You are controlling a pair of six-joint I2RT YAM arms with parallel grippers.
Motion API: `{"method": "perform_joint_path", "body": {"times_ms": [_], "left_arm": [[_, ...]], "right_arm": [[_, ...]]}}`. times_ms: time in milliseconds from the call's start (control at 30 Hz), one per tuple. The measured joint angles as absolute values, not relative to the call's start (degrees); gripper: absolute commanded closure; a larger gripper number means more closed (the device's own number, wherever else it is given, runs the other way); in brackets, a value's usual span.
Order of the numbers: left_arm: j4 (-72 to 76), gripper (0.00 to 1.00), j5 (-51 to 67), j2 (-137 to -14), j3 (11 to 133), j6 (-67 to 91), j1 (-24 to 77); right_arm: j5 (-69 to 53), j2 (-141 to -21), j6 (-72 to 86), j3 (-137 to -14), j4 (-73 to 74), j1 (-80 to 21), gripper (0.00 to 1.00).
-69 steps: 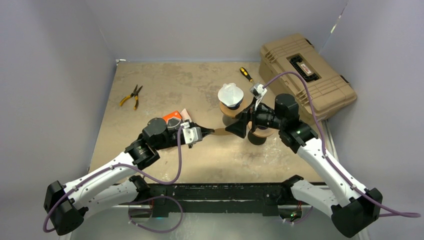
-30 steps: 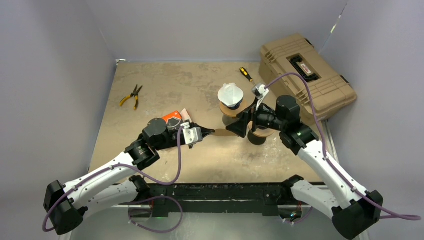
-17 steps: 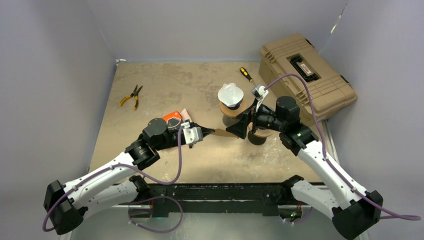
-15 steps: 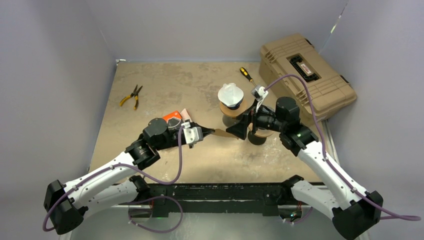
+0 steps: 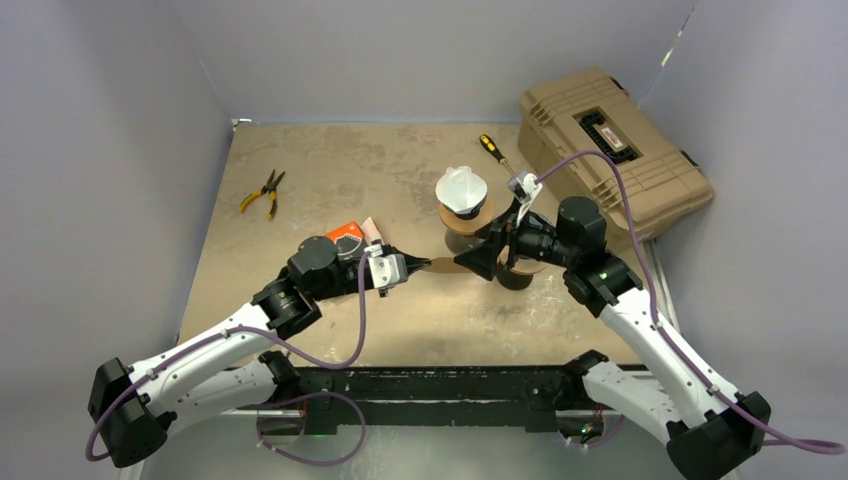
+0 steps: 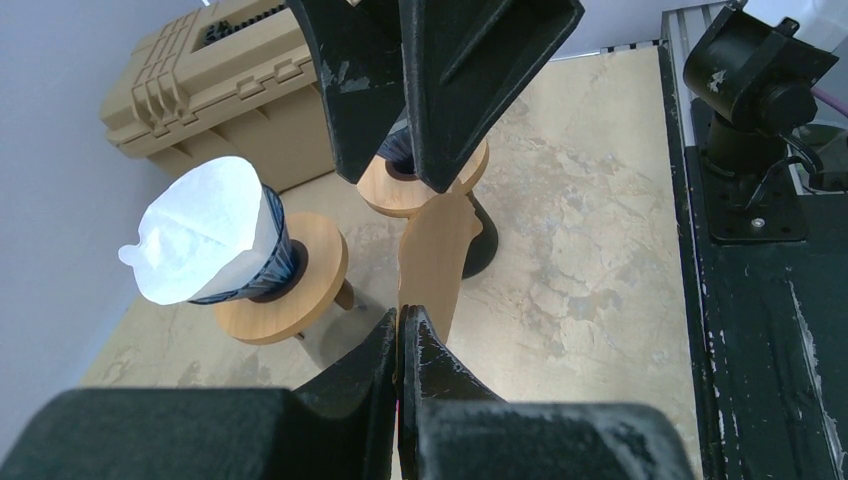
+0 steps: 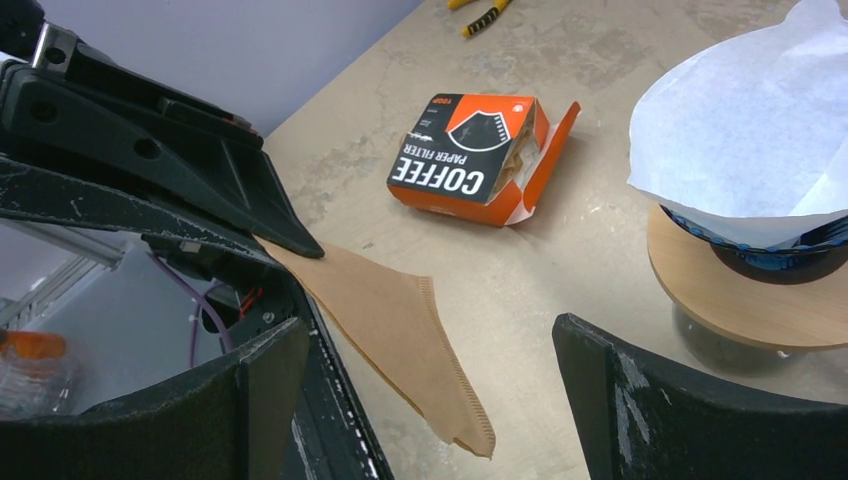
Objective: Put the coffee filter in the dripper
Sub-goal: Pick up the coffee filter from the coffee filter holder.
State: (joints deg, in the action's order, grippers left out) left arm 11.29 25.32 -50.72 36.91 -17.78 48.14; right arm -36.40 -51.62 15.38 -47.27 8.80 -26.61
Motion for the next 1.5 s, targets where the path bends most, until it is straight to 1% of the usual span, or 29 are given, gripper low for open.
{"method": "perform_joint_path", "body": {"times_ms": [167, 233, 300, 467, 700, 867, 967, 1067, 1100, 1200, 1267, 1400, 1433, 1467, 1500], "left_arm": [[11.4, 1.0, 25.32, -50.61, 36.91, -17.78, 48.27], [11.38, 1.0, 25.3, -50.43, 36.91, -17.8, 48.42], [11.31, 1.0, 25.1, -50.11, 36.91, -17.78, 48.47], [10.66, 1.0, 21.96, -49.25, 36.93, -17.06, 48.47], [6.2, 1.0, 18.24, -49.08, 37.39, -13.47, 48.47], [5.63, 1.0, 17.98, -47.53, 37.39, -11.49, 48.47], [5.63, 1.0, 17.98, -46.54, 37.39, -10.85, 48.47], [5.65, 1.0, 17.87, -45.95, 37.39, -9.98, 48.47], [5.67, 1.0, 17.8, -45.87, 37.39, -9.85, 48.47], [5.91, 1.0, 17.72, -45.74, 37.39, -9.08, 48.47], [6.0, 1.0, 17.72, -45.74, 37.39, -8.56, 48.47], [6.33, 1.0, 17.43, -45.74, 37.39, -7.99, 48.47], [6.39, 1.0, 17.23, -45.74, 37.39, -7.88, 48.47], [6.44, 1.0, 16.88, -45.74, 37.39, -7.68, 48.47], [6.44, 1.0, 16.4, -45.8, 37.39, -7.46, 48.47]], "right_arm": [[-34.74, -51.72, 15.57, -47.22, 8.62, -26.61, 0.06], [-33.74, -51.72, 15.7, -47.22, 8.69, -26.61, 0.1], [-33.32, -51.72, 16.08, -47.2, 8.97, -26.61, 0.16], [-33.93, -51.55, 16.49, -45.34, 8.91, -26.61, 0.27], [-39.22, -52.01, 15.84, -43.68, 8.88, -26.61, 0.33], [-42.19, -53.39, 15.44, -43.68, 8.16, -26.61, 0.43], [-43.55, -53.63, 15.35, -43.68, 7.97, -26.61, 0.56], [-44.8, -53.63, 15.29, -43.66, 7.6, -26.61, 0.75], [-44.99, -53.63, 15.2, -43.62, 7.55, -26.61, 0.77], [-45.23, -53.6, 15.31, -43.35, 7.49, -26.61, 0.78], [-45.23, -53.54, 15.33, -43.09, 7.38, -26.61, 0.81], [-44.95, -53.21, 15.38, -42.87, 7.29, -26.61, 0.92], [-44.58, -52.88, 15.4, -42.87, 7.25, -26.61, 0.98], [-44.47, -52.66, 15.35, -42.87, 7.25, -26.61, 1.0], [-44.25, -52.38, 15.31, -42.87, 7.25, -26.61, 1.0]]}}
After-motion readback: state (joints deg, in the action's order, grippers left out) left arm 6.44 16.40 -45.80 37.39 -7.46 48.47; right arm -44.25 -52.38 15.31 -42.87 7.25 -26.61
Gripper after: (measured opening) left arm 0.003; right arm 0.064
